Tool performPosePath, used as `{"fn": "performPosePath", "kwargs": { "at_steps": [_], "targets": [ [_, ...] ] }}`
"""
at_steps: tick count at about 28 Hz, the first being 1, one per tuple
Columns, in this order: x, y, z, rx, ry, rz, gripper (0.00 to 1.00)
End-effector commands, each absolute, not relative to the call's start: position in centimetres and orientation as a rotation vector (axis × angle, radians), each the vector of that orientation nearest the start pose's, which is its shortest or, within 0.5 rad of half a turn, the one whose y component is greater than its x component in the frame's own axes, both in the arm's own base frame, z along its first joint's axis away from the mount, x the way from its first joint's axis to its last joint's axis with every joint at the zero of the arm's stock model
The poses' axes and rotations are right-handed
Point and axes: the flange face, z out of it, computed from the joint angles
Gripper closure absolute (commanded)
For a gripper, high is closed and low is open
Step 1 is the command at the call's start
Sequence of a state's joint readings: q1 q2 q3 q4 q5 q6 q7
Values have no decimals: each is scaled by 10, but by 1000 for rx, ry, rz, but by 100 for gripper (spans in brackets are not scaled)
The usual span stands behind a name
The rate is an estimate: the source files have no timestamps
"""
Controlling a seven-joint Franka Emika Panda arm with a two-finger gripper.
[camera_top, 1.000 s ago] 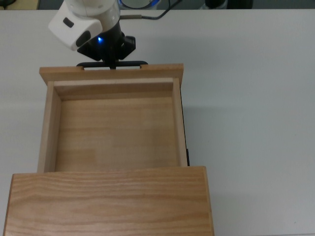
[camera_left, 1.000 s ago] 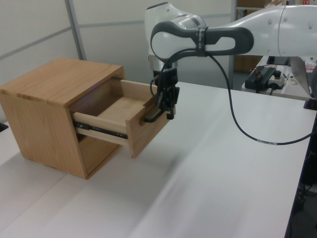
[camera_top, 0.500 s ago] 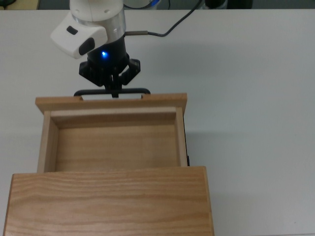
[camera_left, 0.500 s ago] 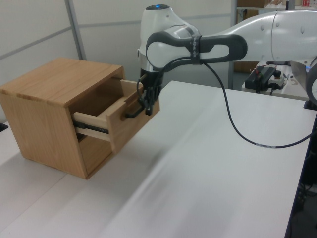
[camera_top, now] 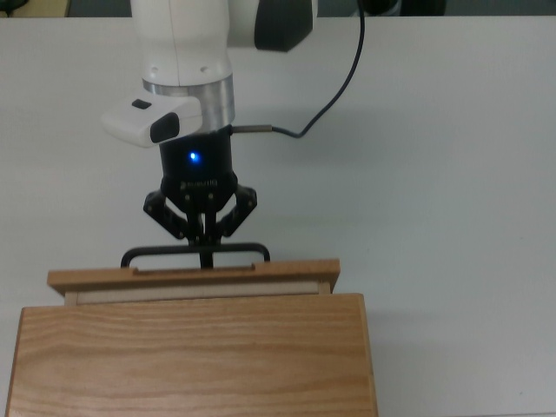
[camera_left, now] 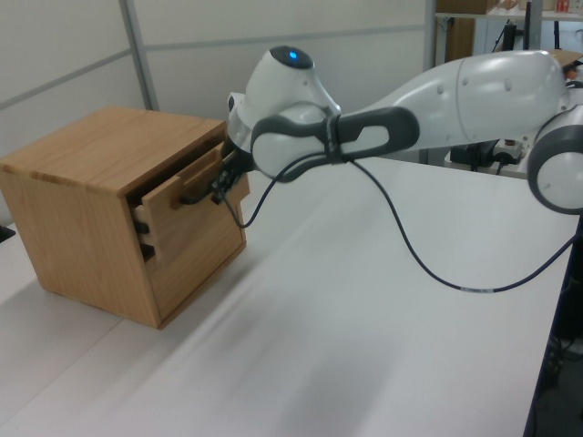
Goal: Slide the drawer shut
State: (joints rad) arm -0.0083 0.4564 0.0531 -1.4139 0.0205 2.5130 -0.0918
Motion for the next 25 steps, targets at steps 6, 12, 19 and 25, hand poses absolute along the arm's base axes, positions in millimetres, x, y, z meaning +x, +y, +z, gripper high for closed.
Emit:
{"fn": "performPosePath", "kwargs": {
  "at_steps": [6, 12, 19, 25],
  "targets": [
    [758, 30, 501, -2814, -148, -1358, 100],
    [758, 31, 503, -2804, -134, -1358, 100],
    [747, 30, 526, -2853, -142, -1257, 100],
    [716, 31, 567, -2960, -152, -956, 100]
  ]
}}
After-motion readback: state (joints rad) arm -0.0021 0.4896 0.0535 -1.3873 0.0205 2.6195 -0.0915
